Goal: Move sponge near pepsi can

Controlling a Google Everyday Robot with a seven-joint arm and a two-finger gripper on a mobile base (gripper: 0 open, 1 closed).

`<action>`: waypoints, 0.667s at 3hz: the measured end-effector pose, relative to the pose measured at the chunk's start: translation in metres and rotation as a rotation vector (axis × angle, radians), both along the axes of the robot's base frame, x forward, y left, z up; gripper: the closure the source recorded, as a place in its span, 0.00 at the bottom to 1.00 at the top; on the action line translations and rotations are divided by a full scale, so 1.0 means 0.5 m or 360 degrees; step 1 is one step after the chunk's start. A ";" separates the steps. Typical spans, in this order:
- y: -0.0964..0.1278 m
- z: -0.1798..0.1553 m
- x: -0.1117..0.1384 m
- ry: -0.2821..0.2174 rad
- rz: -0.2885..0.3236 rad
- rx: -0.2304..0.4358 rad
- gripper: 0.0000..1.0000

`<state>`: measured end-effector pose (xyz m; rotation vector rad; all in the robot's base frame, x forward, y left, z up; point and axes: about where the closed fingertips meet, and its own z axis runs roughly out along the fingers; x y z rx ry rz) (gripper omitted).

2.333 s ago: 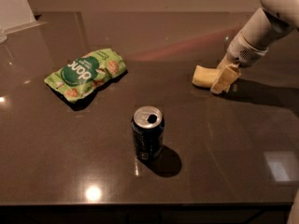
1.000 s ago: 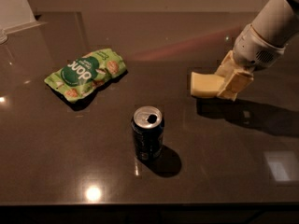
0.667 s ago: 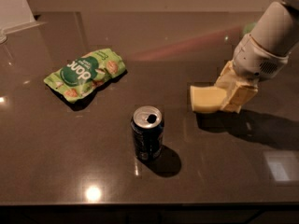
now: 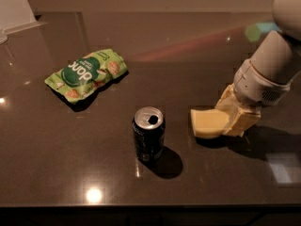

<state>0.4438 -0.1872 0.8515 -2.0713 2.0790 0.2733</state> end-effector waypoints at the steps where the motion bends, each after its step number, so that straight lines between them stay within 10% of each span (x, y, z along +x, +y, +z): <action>1: 0.031 -0.004 -0.018 -0.0028 0.0023 0.0106 1.00; 2: 0.068 0.002 -0.028 -0.0047 0.0078 0.0203 1.00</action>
Offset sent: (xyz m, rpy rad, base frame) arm -0.0212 0.0535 0.0052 0.2043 -0.0392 0.0875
